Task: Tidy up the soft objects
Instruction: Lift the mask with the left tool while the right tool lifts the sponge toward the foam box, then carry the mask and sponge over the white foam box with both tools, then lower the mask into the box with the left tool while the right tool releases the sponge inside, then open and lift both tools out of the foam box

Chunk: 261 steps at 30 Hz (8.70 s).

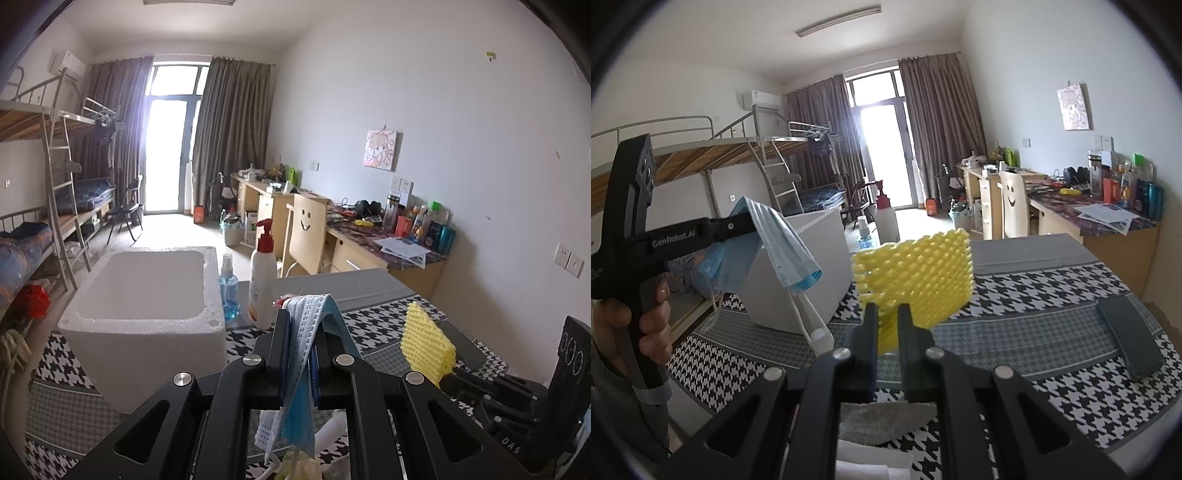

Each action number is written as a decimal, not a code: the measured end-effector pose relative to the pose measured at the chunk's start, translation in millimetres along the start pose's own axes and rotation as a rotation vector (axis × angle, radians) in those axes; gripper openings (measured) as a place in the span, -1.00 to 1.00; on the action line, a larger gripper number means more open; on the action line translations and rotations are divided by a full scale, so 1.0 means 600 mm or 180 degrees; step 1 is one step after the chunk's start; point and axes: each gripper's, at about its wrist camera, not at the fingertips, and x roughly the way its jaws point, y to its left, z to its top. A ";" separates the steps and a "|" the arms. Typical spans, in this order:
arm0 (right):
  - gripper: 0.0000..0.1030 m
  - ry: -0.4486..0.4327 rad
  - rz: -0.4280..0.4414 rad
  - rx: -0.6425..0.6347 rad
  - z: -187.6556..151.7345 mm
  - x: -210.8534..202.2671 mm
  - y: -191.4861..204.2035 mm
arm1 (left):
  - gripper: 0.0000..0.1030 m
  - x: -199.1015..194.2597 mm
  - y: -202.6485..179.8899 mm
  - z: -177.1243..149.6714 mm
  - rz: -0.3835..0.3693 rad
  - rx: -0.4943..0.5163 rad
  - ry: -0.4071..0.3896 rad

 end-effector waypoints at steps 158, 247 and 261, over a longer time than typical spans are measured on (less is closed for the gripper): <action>-0.75 0.0642 0.1131 -0.1155 0.198 0.305 0.197 | 0.98 0.095 0.228 0.072 0.1310 0.0374 0.0214; 0.84 0.0416 0.0731 -0.0978 0.226 0.284 0.186 | 0.98 0.024 0.255 0.078 0.1391 0.0107 0.0035; 0.84 0.0239 0.0722 -0.0957 0.235 0.225 0.174 | 0.98 -0.024 0.215 0.087 0.1380 0.0110 -0.0137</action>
